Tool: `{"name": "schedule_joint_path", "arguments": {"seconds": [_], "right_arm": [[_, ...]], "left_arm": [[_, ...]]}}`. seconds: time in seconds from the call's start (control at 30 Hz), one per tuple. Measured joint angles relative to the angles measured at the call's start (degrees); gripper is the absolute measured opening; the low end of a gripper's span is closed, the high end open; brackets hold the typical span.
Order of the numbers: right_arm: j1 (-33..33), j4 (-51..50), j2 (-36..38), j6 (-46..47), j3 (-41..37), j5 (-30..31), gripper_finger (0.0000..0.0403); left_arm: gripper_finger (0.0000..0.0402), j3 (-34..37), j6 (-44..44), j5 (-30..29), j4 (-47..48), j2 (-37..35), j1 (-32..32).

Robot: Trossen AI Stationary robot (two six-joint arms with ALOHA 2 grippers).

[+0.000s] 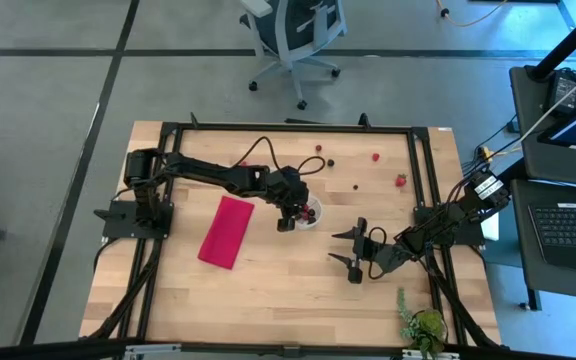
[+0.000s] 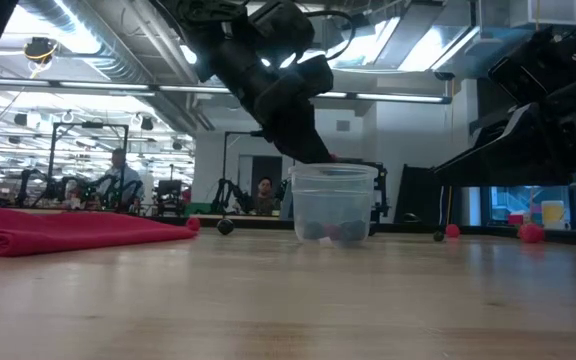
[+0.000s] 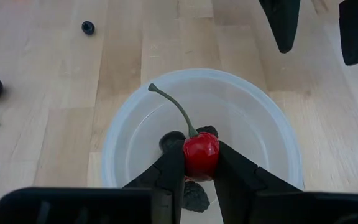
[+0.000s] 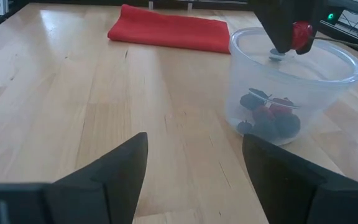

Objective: Pick and placing Produce into tupperware
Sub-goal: Put the red cherries into the transparent bin, then put the black cherries into the transparent bin

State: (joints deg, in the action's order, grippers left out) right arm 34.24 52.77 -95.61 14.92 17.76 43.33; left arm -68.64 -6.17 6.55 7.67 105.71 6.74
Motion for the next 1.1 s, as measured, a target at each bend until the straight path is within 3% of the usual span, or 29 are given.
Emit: {"name": "schedule_joint_path", "arguments": {"seconds": [0.27,0.6,0.73,1.1], "right_arm": [[0.0,0.0,0.0,0.0,0.0,0.0,0.0264],[0.0,0.0,0.0,0.0,0.0,0.0,0.0264],[0.0,0.0,0.0,0.0,0.0,0.0,0.0264],[0.0,-1.4,0.0,1.6,0.0,0.0,0.0264]], "left_arm": [[0.0072,0.0,0.6,0.0,0.0,0.0,0.0],[0.0155,0.1,1.1,-0.1,1.4,-0.3,0.0],[0.0171,0.1,1.1,-1.0,7.3,-2.9,0.4],[0.0169,0.1,1.3,-13.4,26.6,-11.5,4.8]]}}
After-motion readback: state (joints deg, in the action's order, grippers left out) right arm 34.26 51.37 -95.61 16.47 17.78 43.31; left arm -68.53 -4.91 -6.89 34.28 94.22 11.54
